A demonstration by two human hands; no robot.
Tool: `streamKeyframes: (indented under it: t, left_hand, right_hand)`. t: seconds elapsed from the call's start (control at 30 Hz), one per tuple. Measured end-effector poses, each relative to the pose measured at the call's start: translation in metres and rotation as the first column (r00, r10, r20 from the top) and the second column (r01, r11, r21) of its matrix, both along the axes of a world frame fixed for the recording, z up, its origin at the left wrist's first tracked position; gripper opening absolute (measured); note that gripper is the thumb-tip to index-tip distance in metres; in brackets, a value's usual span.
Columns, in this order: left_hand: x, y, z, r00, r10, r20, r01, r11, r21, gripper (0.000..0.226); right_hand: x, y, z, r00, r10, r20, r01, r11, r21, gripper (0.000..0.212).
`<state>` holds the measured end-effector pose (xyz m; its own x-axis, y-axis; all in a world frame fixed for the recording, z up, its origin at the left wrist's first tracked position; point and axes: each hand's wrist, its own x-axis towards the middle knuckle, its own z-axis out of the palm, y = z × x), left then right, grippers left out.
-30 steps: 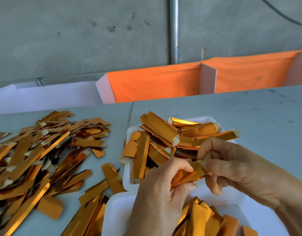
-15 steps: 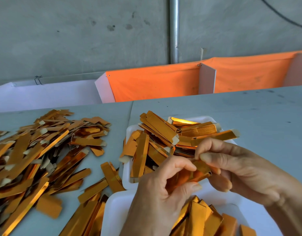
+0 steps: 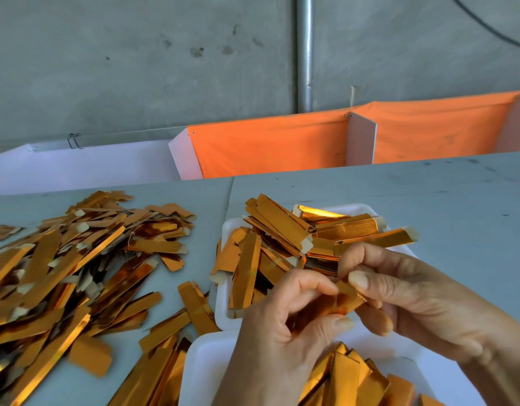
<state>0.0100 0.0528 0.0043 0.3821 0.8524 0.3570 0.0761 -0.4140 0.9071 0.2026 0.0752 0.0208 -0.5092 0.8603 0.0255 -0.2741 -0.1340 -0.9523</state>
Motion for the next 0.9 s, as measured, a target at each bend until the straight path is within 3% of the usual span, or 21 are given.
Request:
streamKeyframes:
  t: [0.57,0.9]
  left_hand:
    - [0.0011,-0.0004,-0.0008,0.998,0.031,-0.056,-0.033,0.999,-0.029,0.025]
    - [0.0027,0.0007,-0.0055,0.967,0.116,-0.227,-0.131,0.990,-0.055,0.024]
  right_hand:
    - [-0.0004,0.0006,-0.0024,1.000,0.011,0.029,-0.012,0.999,0.031,0.033]
    - [-0.0014,0.0024,-0.0057,0.973,-0.004,0.229,0.012,0.999,-0.031,0.018]
